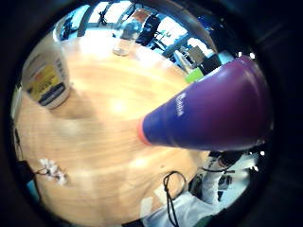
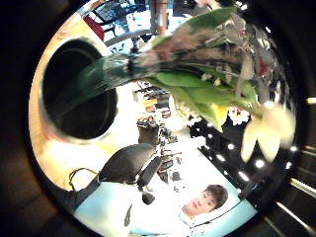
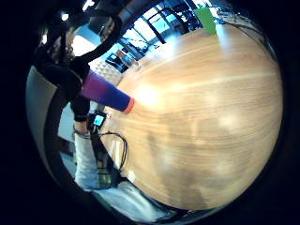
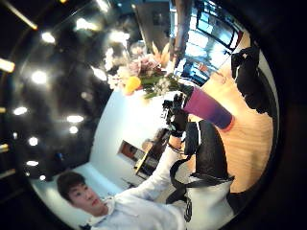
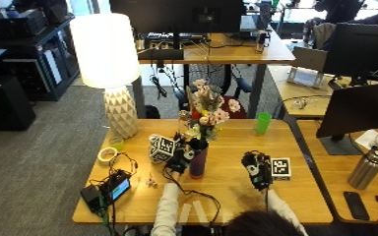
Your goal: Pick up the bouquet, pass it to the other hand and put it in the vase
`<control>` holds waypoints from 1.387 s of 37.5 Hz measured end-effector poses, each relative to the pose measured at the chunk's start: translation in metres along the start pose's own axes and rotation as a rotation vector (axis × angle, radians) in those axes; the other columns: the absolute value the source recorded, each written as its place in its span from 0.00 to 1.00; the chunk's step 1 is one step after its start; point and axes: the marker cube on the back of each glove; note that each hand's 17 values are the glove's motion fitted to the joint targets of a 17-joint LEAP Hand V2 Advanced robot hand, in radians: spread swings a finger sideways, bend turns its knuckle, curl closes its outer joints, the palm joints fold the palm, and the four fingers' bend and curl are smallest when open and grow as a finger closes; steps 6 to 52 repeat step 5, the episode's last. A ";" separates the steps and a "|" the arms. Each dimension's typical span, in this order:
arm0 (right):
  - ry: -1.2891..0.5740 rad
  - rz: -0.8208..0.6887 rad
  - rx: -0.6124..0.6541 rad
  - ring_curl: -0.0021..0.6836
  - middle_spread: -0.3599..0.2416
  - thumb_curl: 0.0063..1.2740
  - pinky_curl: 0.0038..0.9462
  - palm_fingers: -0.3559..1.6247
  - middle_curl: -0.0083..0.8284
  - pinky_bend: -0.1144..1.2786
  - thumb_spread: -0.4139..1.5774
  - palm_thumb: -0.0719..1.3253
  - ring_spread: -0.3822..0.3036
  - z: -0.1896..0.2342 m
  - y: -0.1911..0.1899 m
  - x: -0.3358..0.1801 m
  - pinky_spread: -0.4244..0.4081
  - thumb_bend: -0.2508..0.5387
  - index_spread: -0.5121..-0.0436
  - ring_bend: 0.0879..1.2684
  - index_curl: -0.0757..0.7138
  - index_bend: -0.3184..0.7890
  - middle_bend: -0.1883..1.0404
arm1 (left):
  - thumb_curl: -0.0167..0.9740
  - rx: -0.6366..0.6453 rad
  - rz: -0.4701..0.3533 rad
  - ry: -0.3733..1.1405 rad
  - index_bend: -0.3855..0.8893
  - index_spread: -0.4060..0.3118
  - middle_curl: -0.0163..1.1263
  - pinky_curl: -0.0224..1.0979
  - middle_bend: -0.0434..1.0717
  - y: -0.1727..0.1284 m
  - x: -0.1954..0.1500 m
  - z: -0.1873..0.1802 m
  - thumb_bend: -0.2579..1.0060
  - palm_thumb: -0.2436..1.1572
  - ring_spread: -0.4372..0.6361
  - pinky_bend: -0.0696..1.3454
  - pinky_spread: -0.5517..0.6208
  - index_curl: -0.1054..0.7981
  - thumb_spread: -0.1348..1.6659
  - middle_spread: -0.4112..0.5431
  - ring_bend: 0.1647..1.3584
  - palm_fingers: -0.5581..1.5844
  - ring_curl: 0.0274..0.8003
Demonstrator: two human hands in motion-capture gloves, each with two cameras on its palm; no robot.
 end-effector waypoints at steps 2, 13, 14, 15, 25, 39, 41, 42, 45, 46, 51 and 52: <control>0.009 0.036 0.000 0.65 0.50 0.39 0.41 0.77 0.60 0.40 0.71 0.62 0.34 -0.001 0.001 0.003 0.33 0.29 0.73 0.47 0.55 0.40 0.53 | 0.53 0.034 -0.087 -0.168 0.30 0.61 0.33 0.34 0.26 0.007 -0.009 -0.006 0.15 0.34 0.55 0.42 0.67 0.42 0.46 0.55 0.41 0.17 0.43; 0.016 0.127 0.002 0.65 0.50 0.39 0.41 0.77 0.60 0.40 0.71 0.63 0.34 -0.002 0.003 0.004 0.33 0.29 0.73 0.47 0.55 0.40 0.52 | 0.50 0.063 -0.163 -0.290 0.31 0.65 0.31 0.32 0.24 0.010 -0.014 -0.012 0.16 0.34 0.62 0.41 0.74 0.38 0.47 0.61 0.40 0.18 0.40; 0.016 0.127 0.002 0.65 0.50 0.39 0.41 0.77 0.60 0.40 0.71 0.63 0.34 -0.002 0.003 0.004 0.33 0.29 0.73 0.47 0.55 0.40 0.52 | 0.50 0.063 -0.163 -0.290 0.31 0.65 0.31 0.32 0.24 0.010 -0.014 -0.012 0.16 0.34 0.62 0.41 0.74 0.38 0.47 0.61 0.40 0.18 0.40; 0.016 0.127 0.002 0.65 0.50 0.39 0.41 0.77 0.60 0.40 0.71 0.63 0.34 -0.002 0.003 0.004 0.33 0.29 0.73 0.47 0.55 0.40 0.52 | 0.50 0.063 -0.163 -0.290 0.31 0.65 0.31 0.32 0.24 0.010 -0.014 -0.012 0.16 0.34 0.62 0.41 0.74 0.38 0.47 0.61 0.40 0.18 0.40; 0.016 0.127 0.002 0.65 0.50 0.39 0.41 0.77 0.60 0.40 0.71 0.63 0.34 -0.002 0.003 0.004 0.33 0.29 0.73 0.47 0.55 0.40 0.52 | 0.50 0.063 -0.163 -0.290 0.31 0.65 0.31 0.32 0.24 0.010 -0.014 -0.012 0.16 0.34 0.62 0.41 0.74 0.38 0.47 0.61 0.40 0.18 0.40; 0.016 0.127 0.002 0.65 0.50 0.39 0.41 0.77 0.60 0.40 0.71 0.63 0.34 -0.002 0.003 0.004 0.33 0.29 0.73 0.47 0.55 0.40 0.52 | 0.50 0.063 -0.163 -0.290 0.31 0.65 0.31 0.32 0.24 0.010 -0.014 -0.012 0.16 0.34 0.62 0.41 0.74 0.38 0.47 0.61 0.40 0.18 0.40; 0.016 0.127 0.002 0.65 0.50 0.39 0.41 0.77 0.60 0.40 0.71 0.63 0.34 -0.002 0.003 0.004 0.33 0.29 0.73 0.47 0.55 0.40 0.52 | 0.50 0.063 -0.163 -0.290 0.31 0.65 0.31 0.32 0.24 0.010 -0.014 -0.012 0.16 0.34 0.62 0.41 0.74 0.38 0.47 0.61 0.40 0.18 0.40; 0.016 0.127 0.002 0.65 0.50 0.39 0.41 0.77 0.60 0.40 0.71 0.63 0.34 -0.002 0.003 0.004 0.33 0.29 0.73 0.47 0.55 0.40 0.52 | 0.50 0.063 -0.163 -0.290 0.31 0.65 0.31 0.32 0.24 0.010 -0.014 -0.012 0.16 0.34 0.62 0.41 0.74 0.38 0.47 0.61 0.40 0.18 0.40; 0.016 0.127 0.002 0.65 0.50 0.39 0.41 0.77 0.60 0.40 0.71 0.63 0.34 -0.002 0.003 0.004 0.33 0.29 0.73 0.47 0.55 0.40 0.52 | 0.50 0.063 -0.163 -0.290 0.31 0.65 0.31 0.32 0.24 0.010 -0.014 -0.012 0.16 0.34 0.62 0.41 0.74 0.38 0.47 0.61 0.40 0.18 0.40; 0.016 0.127 0.002 0.65 0.50 0.39 0.41 0.77 0.60 0.40 0.71 0.63 0.34 -0.002 0.003 0.004 0.33 0.29 0.73 0.47 0.55 0.40 0.52 | 0.50 0.063 -0.163 -0.290 0.31 0.65 0.31 0.32 0.24 0.010 -0.014 -0.012 0.16 0.34 0.62 0.41 0.74 0.38 0.47 0.61 0.40 0.18 0.40; 0.016 0.127 0.002 0.65 0.50 0.39 0.41 0.77 0.60 0.40 0.71 0.63 0.34 -0.002 0.003 0.004 0.33 0.29 0.73 0.47 0.55 0.40 0.52 | 0.50 0.063 -0.163 -0.290 0.31 0.65 0.31 0.32 0.24 0.010 -0.014 -0.012 0.16 0.34 0.62 0.41 0.74 0.38 0.47 0.61 0.40 0.18 0.40; 0.016 0.127 0.002 0.65 0.50 0.39 0.41 0.77 0.60 0.40 0.71 0.63 0.34 -0.002 0.003 0.004 0.33 0.29 0.73 0.47 0.55 0.40 0.52 | 0.50 0.063 -0.163 -0.290 0.31 0.65 0.31 0.32 0.24 0.010 -0.014 -0.012 0.16 0.34 0.62 0.41 0.74 0.38 0.47 0.61 0.40 0.18 0.40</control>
